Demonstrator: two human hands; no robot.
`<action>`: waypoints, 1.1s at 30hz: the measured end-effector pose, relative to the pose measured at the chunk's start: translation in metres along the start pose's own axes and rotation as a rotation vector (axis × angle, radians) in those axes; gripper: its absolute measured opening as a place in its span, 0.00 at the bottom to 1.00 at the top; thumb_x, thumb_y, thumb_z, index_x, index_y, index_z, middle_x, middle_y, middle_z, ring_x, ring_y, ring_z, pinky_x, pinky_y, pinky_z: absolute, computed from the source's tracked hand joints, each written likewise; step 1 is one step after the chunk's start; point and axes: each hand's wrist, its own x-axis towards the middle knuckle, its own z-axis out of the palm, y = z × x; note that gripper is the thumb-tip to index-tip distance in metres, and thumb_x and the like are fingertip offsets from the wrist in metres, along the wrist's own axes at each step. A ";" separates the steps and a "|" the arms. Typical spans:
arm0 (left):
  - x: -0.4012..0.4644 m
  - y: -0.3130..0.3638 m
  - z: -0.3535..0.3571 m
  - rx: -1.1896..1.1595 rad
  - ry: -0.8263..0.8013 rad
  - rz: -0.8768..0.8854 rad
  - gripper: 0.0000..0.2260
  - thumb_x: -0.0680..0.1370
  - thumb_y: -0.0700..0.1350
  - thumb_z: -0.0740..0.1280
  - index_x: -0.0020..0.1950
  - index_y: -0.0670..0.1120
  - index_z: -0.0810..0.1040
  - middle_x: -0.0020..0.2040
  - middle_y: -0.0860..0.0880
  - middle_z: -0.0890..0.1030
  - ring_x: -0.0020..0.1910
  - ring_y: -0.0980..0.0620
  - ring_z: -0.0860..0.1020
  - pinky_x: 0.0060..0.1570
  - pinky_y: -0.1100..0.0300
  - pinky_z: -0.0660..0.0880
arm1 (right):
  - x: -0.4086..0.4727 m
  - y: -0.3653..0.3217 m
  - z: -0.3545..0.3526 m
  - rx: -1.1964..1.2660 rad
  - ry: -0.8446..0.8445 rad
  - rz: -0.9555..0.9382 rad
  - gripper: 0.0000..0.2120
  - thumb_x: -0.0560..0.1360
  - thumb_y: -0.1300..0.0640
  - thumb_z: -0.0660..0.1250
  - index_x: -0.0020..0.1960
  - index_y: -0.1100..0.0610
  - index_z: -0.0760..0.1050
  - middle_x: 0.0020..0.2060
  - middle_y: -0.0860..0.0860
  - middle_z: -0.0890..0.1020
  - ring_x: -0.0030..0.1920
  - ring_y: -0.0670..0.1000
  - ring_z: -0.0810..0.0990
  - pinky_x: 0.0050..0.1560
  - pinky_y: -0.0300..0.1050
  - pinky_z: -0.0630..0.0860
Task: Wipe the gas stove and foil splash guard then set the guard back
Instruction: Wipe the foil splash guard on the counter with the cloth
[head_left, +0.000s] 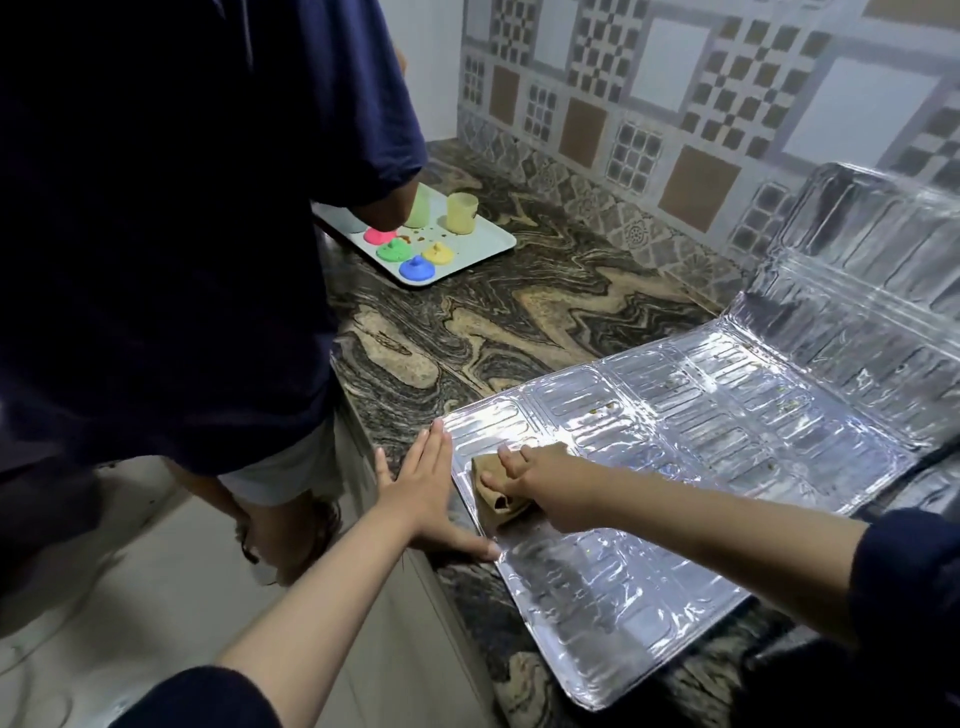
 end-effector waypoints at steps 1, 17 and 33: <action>0.000 0.000 -0.001 0.005 -0.003 -0.007 0.68 0.56 0.77 0.67 0.74 0.46 0.27 0.72 0.52 0.24 0.73 0.51 0.28 0.66 0.36 0.28 | -0.006 -0.002 0.000 -0.002 -0.018 -0.009 0.39 0.73 0.70 0.58 0.78 0.52 0.46 0.77 0.61 0.48 0.74 0.61 0.59 0.67 0.52 0.64; -0.005 0.004 -0.008 0.041 -0.069 -0.037 0.69 0.53 0.81 0.63 0.73 0.46 0.25 0.71 0.52 0.22 0.73 0.51 0.27 0.67 0.34 0.29 | -0.085 -0.026 0.018 -0.004 -0.336 -0.113 0.41 0.69 0.69 0.60 0.77 0.50 0.49 0.77 0.61 0.49 0.73 0.64 0.62 0.68 0.58 0.66; -0.001 0.004 -0.006 0.042 -0.074 -0.038 0.70 0.50 0.82 0.62 0.73 0.47 0.25 0.71 0.53 0.22 0.72 0.51 0.27 0.67 0.35 0.29 | -0.121 -0.035 0.002 0.300 -0.567 -0.139 0.22 0.70 0.68 0.64 0.62 0.55 0.77 0.53 0.61 0.80 0.52 0.61 0.78 0.44 0.43 0.67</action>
